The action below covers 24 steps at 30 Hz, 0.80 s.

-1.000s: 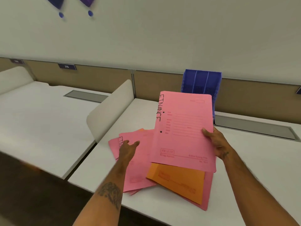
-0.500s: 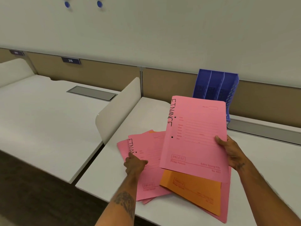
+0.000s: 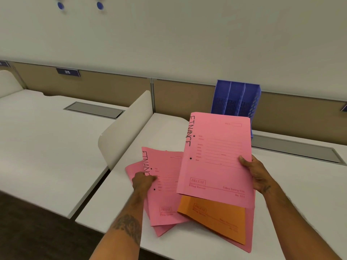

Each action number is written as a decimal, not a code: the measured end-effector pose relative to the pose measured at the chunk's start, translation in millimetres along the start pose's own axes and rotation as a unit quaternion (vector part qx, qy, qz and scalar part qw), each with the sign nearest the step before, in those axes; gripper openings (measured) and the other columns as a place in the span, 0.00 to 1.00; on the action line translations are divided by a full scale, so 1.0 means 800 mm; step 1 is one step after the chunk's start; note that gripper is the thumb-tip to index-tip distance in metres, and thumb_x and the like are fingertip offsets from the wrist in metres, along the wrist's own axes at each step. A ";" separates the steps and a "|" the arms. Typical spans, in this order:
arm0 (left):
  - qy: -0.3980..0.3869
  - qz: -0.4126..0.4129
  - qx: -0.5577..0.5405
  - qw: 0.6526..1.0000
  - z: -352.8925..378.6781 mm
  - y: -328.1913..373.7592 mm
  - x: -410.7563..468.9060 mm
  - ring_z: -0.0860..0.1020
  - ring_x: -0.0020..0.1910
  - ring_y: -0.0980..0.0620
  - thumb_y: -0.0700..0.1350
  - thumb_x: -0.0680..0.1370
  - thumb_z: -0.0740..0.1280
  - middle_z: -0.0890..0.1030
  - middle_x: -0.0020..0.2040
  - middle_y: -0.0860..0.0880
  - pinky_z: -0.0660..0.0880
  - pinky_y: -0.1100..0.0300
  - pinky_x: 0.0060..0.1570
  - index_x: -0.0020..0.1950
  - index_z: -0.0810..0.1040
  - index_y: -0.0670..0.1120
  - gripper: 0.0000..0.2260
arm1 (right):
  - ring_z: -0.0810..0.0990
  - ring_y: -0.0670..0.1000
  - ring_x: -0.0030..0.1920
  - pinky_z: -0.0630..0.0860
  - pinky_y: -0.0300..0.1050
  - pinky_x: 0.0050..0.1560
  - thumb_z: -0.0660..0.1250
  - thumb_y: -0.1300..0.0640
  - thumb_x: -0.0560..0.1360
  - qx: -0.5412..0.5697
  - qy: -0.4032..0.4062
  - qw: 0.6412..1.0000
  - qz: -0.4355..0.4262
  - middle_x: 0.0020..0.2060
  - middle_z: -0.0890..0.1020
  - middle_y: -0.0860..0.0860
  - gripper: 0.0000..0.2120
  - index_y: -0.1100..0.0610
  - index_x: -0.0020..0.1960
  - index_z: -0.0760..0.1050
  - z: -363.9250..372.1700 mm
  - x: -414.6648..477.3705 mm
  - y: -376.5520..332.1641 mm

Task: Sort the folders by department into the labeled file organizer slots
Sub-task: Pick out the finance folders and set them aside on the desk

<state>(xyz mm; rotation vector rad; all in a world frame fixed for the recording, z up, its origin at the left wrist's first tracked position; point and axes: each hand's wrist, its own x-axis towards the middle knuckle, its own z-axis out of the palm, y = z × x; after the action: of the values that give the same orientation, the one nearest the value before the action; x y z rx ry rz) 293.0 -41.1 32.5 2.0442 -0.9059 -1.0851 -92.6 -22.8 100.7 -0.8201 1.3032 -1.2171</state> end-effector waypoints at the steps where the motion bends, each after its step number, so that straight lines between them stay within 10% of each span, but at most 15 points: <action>1: -0.005 0.022 -0.019 1.000 -0.004 0.008 -0.001 0.83 0.49 0.42 0.43 0.73 0.74 0.84 0.53 0.41 0.81 0.48 0.54 0.58 0.81 0.41 0.15 | 0.81 0.65 0.56 0.77 0.68 0.55 0.67 0.53 0.77 0.001 0.001 1.000 0.000 0.57 0.82 0.59 0.19 0.54 0.67 0.72 0.000 0.000 -0.001; 14: 0.045 0.231 -0.025 0.972 -0.107 0.166 0.004 0.83 0.46 0.45 0.49 0.77 0.70 0.82 0.55 0.45 0.80 0.49 0.47 0.65 0.75 0.45 0.18 | 0.80 0.66 0.57 0.75 0.70 0.57 0.67 0.55 0.78 0.028 -0.005 0.999 -0.029 0.58 0.82 0.60 0.18 0.55 0.67 0.72 -0.016 -0.004 -0.023; 24: -0.016 0.296 -0.124 0.947 -0.169 0.259 -0.021 0.82 0.36 0.50 0.50 0.80 0.68 0.85 0.46 0.45 0.78 0.56 0.37 0.47 0.82 0.47 0.08 | 0.82 0.65 0.54 0.79 0.66 0.51 0.70 0.54 0.75 0.048 0.013 0.998 -0.039 0.57 0.82 0.60 0.20 0.54 0.65 0.74 -0.046 -0.023 -0.030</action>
<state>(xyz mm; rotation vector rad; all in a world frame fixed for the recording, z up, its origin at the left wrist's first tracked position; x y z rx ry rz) 346.9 -112.9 263.4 1.4135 -1.2255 -0.8423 -130.5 -4.1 122.7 -0.7935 1.2332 -1.3451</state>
